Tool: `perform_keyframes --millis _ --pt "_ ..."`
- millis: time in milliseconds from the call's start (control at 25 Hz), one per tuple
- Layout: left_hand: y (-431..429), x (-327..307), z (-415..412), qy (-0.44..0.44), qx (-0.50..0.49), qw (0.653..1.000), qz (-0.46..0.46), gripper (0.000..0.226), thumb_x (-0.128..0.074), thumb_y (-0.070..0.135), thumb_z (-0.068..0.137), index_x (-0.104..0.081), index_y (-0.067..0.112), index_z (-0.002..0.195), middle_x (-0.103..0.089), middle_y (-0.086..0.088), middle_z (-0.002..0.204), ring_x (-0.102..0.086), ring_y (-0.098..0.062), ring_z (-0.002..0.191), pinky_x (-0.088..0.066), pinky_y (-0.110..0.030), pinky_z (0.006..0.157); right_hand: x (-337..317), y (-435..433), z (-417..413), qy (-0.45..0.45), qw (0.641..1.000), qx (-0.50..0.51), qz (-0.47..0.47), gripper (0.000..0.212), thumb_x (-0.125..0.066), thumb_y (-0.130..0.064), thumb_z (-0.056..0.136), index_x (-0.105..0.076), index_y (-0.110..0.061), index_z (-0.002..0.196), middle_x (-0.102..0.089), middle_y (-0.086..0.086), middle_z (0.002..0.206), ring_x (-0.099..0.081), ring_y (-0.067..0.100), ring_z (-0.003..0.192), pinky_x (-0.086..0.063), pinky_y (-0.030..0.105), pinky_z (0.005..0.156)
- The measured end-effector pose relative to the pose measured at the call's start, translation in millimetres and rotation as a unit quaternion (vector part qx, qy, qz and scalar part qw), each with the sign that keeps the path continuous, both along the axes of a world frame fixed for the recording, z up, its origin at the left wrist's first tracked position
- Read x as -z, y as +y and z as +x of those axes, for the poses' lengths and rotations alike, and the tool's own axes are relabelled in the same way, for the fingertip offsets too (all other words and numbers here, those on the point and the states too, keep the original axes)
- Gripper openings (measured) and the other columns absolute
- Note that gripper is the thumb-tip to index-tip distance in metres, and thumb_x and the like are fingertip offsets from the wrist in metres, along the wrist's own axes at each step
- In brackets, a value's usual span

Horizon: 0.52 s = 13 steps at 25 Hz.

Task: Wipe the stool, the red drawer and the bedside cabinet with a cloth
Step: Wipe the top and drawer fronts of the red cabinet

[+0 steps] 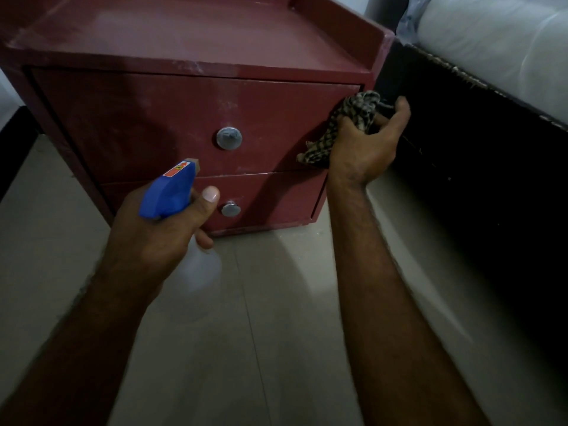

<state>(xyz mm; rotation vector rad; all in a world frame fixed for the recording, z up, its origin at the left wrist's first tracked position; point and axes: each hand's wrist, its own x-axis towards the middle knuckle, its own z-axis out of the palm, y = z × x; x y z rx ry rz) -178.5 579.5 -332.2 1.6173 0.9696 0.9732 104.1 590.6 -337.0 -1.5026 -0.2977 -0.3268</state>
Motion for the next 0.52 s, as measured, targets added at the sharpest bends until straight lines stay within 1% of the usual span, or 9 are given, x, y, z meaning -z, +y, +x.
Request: perform_keyframes --millis 120,200,280,400,520 --pt "0.5 -2.3 -2.6 0.003 -0.001 1.000 0.003 0.016 -0.070 0.047 0.086 -0.064 0.056 0.075 -0.070 -0.001 0.071 -0.071 -0.026 0.062 -0.057 -0.052 0.085 -7.2 -0.2 -2.0 -0.036 0.999 0.002 0.001 0.092 -0.081 -0.023 0.076 -0.040 -0.028 0.157 -0.068 -0.016 0.115 -0.067 0.002 0.098 -0.054 0.025 0.082" --pt "1.4 -3.5 -4.1 0.005 -0.002 1.000 0.003 0.017 -0.070 0.048 0.085 -0.064 0.057 0.073 -0.069 -0.007 0.071 -0.071 -0.025 0.061 -0.057 -0.048 0.084 -7.2 0.1 -4.0 -0.048 0.999 0.008 0.000 0.094 -0.080 -0.021 0.075 -0.038 -0.027 0.158 -0.065 -0.015 0.120 -0.065 0.002 0.104 -0.051 0.021 0.082" --pt "1.7 -3.1 -5.5 0.004 -0.003 1.000 0.001 0.016 -0.070 0.048 0.085 -0.063 0.057 0.073 -0.069 -0.009 0.072 -0.071 -0.024 0.060 -0.057 -0.049 0.083 -3.6 0.0 -5.6 -0.062 0.998 0.012 -0.006 0.094 -0.080 -0.019 0.073 -0.039 -0.025 0.158 -0.062 -0.014 0.120 -0.062 0.001 0.105 -0.048 0.016 0.080" --pt "1.7 -1.3 -7.7 0.006 0.000 1.000 0.000 0.016 -0.070 0.048 0.085 -0.063 0.057 0.073 -0.070 -0.007 0.072 -0.071 -0.026 0.062 -0.056 -0.051 0.083 3.6 -0.1 -9.2 -0.088 0.996 0.010 -0.020 0.090 -0.077 -0.019 0.075 -0.040 -0.026 0.157 -0.066 -0.018 0.121 -0.066 0.001 0.106 -0.055 0.025 0.088" --pt "1.8 -0.6 -8.4 0.008 0.003 1.000 0.002 0.015 -0.069 0.050 0.084 -0.063 0.058 0.074 -0.070 -0.004 0.073 -0.071 -0.027 0.063 -0.056 -0.047 0.083 4.2 0.8 -12.0 -0.107 0.994 0.015 -0.031 0.082 -0.072 -0.018 0.079 -0.044 -0.027 0.156 -0.071 -0.019 0.123 -0.068 0.002 0.103 -0.055 0.026 0.090"
